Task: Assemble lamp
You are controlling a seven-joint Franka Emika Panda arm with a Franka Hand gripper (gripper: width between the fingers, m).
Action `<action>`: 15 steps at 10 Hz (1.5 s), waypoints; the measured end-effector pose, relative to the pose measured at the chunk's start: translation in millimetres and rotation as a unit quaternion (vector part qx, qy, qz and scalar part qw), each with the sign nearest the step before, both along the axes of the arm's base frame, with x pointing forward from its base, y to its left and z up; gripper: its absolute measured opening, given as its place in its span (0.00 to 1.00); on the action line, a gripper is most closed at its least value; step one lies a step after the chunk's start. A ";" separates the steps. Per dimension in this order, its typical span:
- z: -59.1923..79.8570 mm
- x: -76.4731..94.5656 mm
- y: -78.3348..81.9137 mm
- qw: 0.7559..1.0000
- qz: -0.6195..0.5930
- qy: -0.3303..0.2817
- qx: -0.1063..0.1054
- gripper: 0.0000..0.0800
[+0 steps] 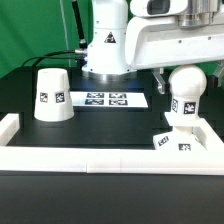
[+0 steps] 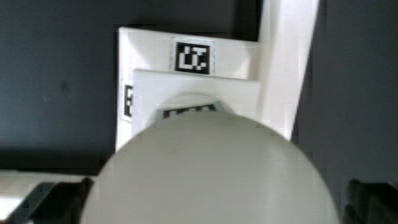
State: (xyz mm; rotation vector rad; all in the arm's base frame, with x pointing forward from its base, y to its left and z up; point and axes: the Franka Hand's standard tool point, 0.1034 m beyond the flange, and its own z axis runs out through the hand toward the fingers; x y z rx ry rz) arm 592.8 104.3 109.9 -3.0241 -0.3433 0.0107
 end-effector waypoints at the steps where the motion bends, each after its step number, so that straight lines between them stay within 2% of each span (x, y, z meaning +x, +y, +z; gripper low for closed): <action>1: -0.2 0.2 -1.9 0.999 0.039 -0.003 0.000 0.87; 6: 0.0 1.5 -3.7 0.984 0.176 -0.016 -0.009 0.87; 10: 0.0 2.0 -7.5 0.956 0.292 -0.024 -0.017 0.87; 11: 0.0 2.1 -7.7 0.956 0.292 -0.024 -0.017 0.76; 12: -0.1 2.1 -7.7 0.956 0.291 -0.023 -0.017 0.72; 15: -0.1 2.1 -7.8 0.961 0.277 -0.023 -0.017 0.72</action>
Offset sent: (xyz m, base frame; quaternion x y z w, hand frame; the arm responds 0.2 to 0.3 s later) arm 0.0024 0.0019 -0.0005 -0.0079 -0.0160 -0.2007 0.9795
